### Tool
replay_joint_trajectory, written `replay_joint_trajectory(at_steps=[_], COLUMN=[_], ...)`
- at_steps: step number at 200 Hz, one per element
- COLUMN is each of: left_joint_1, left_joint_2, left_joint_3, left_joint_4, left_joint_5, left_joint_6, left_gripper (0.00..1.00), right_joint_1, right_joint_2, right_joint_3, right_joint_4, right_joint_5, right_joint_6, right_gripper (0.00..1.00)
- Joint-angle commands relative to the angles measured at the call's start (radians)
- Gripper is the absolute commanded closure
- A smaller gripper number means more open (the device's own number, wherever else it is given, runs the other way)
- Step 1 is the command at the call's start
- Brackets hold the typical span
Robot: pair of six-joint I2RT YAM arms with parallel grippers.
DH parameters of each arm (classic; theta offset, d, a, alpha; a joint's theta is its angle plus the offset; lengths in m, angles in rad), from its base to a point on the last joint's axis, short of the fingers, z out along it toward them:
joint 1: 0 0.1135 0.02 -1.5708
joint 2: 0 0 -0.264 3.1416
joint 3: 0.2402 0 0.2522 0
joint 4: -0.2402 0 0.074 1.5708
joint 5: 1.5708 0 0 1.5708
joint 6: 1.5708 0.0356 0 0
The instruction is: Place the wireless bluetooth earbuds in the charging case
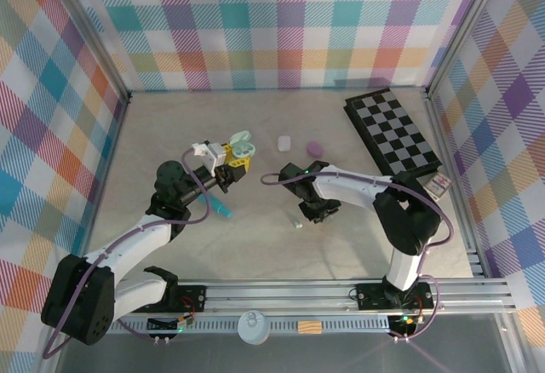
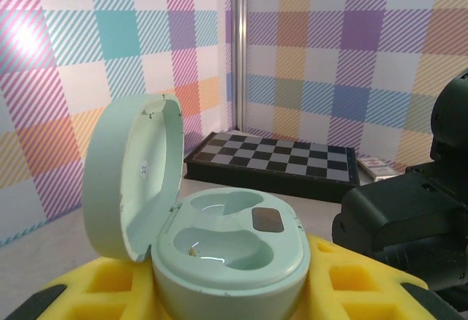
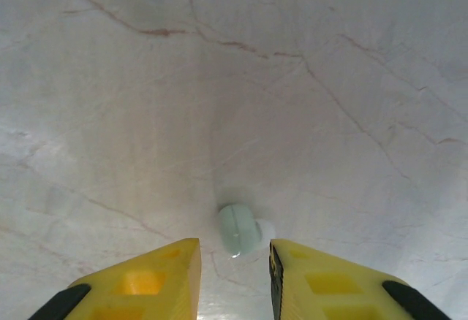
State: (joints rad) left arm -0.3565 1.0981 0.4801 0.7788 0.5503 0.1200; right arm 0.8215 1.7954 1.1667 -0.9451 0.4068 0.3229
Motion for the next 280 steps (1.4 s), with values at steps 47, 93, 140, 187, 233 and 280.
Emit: replay_joint_trajectory(at_steps=[47, 93, 140, 187, 233, 280], left_joint_1=[0.019, 0.019, 0.019, 0.019, 0.017, -0.014], left_joint_2=[-0.051, -0.047, -0.051, -0.046, -0.029, -0.004], left_joint_3=[-0.003, 0.003, 0.006, 0.004, 0.015, 0.028], left_joint_4=[-0.027, -0.038, -0.044, -0.028, -0.001, 0.008], left_joint_5=[-0.001, 0.004, 0.011, 0.016, 0.017, 0.028], left_joint_6=[-0.003, 0.002, 0.002, 0.004, -0.012, -0.002], left_gripper=[0.69, 0.69, 0.69, 0.69, 0.69, 0.68], right_joint_1=[0.002, 0.001, 0.001, -0.02, -0.139, -0.296], right_joint_2=[0.078, 0.097, 0.095, -0.025, -0.28, -0.485], right_joint_3=[0.034, 0.027, 0.031, -0.008, -0.087, -0.141], right_joint_4=[-0.027, -0.017, -0.018, 0.022, 0.139, 0.302], right_joint_5=[0.032, 0.004, 0.005, -0.041, -0.265, -0.659], right_joint_6=[-0.053, -0.06, -0.06, -0.022, 0.043, 0.13], right_gripper=[0.7, 0.72, 0.84, 0.85, 0.86, 0.86])
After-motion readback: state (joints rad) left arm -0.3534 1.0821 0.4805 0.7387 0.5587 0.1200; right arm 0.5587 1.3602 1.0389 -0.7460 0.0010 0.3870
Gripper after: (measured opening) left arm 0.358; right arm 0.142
